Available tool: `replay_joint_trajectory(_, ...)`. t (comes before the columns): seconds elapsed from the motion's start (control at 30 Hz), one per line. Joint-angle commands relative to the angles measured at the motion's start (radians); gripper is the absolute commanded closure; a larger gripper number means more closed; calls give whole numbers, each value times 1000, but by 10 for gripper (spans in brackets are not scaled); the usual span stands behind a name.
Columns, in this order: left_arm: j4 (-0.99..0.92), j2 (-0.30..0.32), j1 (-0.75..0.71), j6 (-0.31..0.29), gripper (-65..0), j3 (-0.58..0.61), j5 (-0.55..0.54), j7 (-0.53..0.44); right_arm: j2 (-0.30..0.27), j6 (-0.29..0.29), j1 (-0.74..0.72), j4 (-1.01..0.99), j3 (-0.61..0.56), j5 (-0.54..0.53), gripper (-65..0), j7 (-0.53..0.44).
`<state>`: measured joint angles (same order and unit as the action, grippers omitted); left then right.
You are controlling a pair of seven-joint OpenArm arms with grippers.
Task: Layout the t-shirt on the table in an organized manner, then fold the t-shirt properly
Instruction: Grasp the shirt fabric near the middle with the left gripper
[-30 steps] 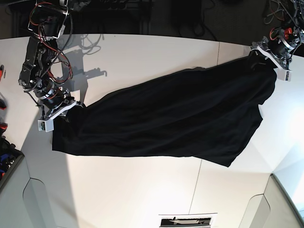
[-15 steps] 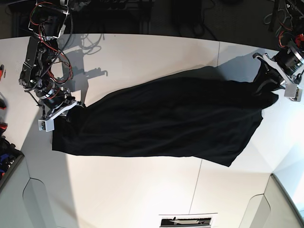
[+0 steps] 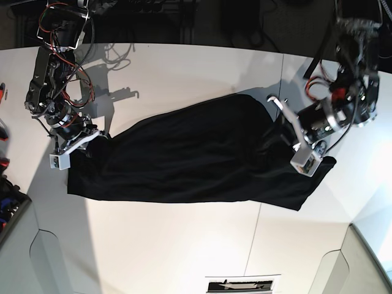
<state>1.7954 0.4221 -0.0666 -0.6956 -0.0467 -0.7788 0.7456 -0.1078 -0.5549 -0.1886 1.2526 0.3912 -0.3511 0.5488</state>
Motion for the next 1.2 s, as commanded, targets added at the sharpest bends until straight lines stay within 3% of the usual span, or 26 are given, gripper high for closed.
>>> replay_joint_trajectory(0.0, -24, -6, 56, -3, 0, 24, -17, -28, -8, -6, -19, 15, 1, -15, 0, -18)
replay_joint_trajectory(0.23, -231, -152, 265, -3, -11, 244, -15, -19, -1, -6, -18, 15, 1, -15, 0, -13)
replay_joint_trajectory(0.4, -291, -240, 304, -3, -347, 407, 49, -15, 15, -6, -18, 15, -3, -15, 0, -2)
replay_joint_trajectory(0.5, -291, -264, 305, -3, -359, 448, 53, 22, 14, -6, -19, 15, -12, -14, 0, -2)
replay_joint_trajectory(0.67, -211, -223, 307, -3, -359, 413, -79, 136, 14, -6, -18, 15, -14, -10, 0, -1)
replay_joint_trajectory(0.97, -76, -33, 262, -3, -359, 172, -97, 132, 14, -6, -18, 15, -14, -11, 0, 21)
replay_joint_trajectory(1.17, -76, -26, 158, -3, -359, 144, -91, 97, 15, -6, -18, 15, -14, -30, 0, 23)
